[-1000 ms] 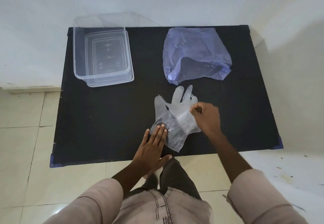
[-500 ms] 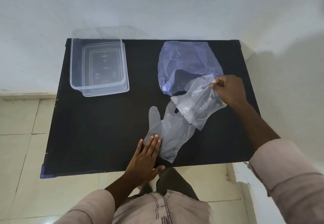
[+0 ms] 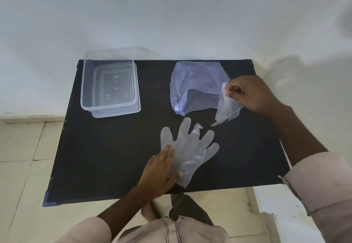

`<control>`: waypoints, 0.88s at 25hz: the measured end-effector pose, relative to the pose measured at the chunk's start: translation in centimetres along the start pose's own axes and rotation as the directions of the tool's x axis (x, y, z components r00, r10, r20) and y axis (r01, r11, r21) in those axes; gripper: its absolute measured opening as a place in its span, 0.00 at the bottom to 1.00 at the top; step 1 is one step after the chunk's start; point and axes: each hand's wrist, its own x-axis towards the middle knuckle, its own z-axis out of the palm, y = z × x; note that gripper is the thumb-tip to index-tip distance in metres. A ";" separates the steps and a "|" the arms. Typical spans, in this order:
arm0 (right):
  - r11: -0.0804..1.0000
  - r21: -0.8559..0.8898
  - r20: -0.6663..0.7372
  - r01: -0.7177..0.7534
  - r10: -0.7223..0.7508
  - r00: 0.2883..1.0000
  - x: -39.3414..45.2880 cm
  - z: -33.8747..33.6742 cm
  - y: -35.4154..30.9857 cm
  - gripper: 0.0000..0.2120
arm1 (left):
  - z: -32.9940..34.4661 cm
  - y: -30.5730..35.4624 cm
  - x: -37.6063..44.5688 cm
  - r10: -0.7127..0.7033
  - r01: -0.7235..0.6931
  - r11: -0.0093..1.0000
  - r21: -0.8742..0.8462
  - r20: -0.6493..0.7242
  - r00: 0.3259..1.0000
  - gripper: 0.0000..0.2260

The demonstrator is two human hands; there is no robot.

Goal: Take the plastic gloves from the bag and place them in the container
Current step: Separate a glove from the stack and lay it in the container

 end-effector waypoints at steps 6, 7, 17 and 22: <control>0.978 -0.031 0.091 0.206 -0.203 0.975 -1.7 -4.7 -6.5 0.02 | -16.2 6.9 5.8 0.215 -0.360 0.839 -0.408 -0.358 0.908 0.34; 0.974 -0.017 0.095 0.226 -0.223 0.970 -2.2 -5.8 -7.6 0.01 | -18.1 7.6 6.4 0.288 -0.399 0.817 -0.416 -0.307 0.907 0.33; 0.987 0.154 0.235 -0.043 0.006 0.972 -6.5 -10.0 -12.2 0.10 | -22.8 8.8 5.4 0.416 -0.464 0.717 -0.520 -0.214 0.884 0.06; 0.821 0.545 0.061 -0.171 0.165 0.984 -6.8 -9.1 -11.0 0.05 | -23.9 6.5 4.8 0.280 -0.328 0.728 -0.602 -0.175 0.944 0.18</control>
